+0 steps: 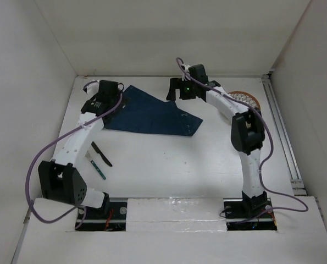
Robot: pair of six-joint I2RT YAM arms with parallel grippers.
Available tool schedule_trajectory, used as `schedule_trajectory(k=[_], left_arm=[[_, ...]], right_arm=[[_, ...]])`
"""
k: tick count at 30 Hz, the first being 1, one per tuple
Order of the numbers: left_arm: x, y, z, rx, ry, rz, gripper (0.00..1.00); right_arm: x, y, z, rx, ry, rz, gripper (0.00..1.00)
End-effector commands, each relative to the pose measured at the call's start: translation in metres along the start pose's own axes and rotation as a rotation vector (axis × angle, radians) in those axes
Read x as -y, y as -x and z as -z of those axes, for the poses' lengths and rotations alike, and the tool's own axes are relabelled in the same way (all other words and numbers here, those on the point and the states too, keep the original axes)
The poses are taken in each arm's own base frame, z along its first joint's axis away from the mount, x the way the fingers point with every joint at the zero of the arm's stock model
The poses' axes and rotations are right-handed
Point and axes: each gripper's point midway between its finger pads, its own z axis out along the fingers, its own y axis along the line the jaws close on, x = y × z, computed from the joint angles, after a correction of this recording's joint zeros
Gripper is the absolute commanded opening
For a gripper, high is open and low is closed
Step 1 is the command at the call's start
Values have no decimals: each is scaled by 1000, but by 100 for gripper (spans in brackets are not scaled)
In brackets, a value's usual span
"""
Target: Set the dinner table for one person
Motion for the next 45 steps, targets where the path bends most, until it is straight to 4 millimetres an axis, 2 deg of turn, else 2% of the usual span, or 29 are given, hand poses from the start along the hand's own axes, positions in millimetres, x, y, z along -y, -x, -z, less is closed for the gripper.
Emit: schedule_trajectory(k=[1, 4, 6, 8, 11, 13, 14, 17, 21, 22, 23, 25, 27, 33, 34, 36, 38, 41, 42, 43, 45], left_arm=[[14, -2, 41, -54, -180, -129, 99], [15, -8, 61, -79, -270, -221, 99], [18, -2, 85, -51, -352, -258, 99], [11, 0, 101, -24, -384, -297, 99], [-1, 2, 112, -3, -383, -338, 99], [-8, 6, 118, 21, -379, -337, 99], [-15, 0, 114, 1, -361, -343, 99], [-24, -9, 112, -13, -358, -360, 99], [-28, -22, 106, -45, -377, -388, 99], [-27, -22, 109, -46, -391, -387, 99], [-29, -25, 106, -47, -389, -398, 99], [-31, -27, 103, -55, -382, -401, 99], [-34, -31, 103, -61, -387, -414, 99], [-37, -32, 97, -51, -385, -416, 99], [-40, -34, 95, -58, -379, -418, 99], [-40, -34, 95, -58, -379, -418, 99], [-41, -36, 92, -59, -378, -418, 99], [-40, -37, 90, -60, -379, -408, 99], [-40, -37, 90, -60, -379, -407, 99], [-40, -37, 90, -60, -379, -407, 99], [-41, -36, 89, -54, -372, -407, 99]], right_arm=[[1, 10, -18, -30, 95, 56, 100], [7, 11, -35, -42, 125, 46, 95], [13, 10, -39, -49, 128, 37, 95], [18, 6, -46, -66, 115, 29, 94], [24, -4, -55, -93, 108, 17, 93], [30, -4, -53, -97, 101, 18, 90], [30, -8, -56, -107, 108, 14, 84], [32, -20, -59, -138, 119, 1, 75], [41, -38, -72, -177, 111, -9, 71], [40, -35, -70, -173, 112, -7, 67], [41, -41, -74, -187, 118, -13, 65], [42, -41, -76, -186, 119, -13, 65], [41, -43, -79, -188, 135, -22, 60], [38, -31, -80, -156, 142, -7, 27], [38, -31, -80, -156, 142, -7, 15], [37, -25, -76, -142, 136, 0, 4], [31, -15, -74, -110, 122, 20, 2], [17, 10, -54, -33, 140, 47, 3], [8, 21, -38, -3, 147, 60, 3], [2, 33, -30, 42, 157, 81, 3], [-18, 42, -12, 74, 204, 107, 5]])
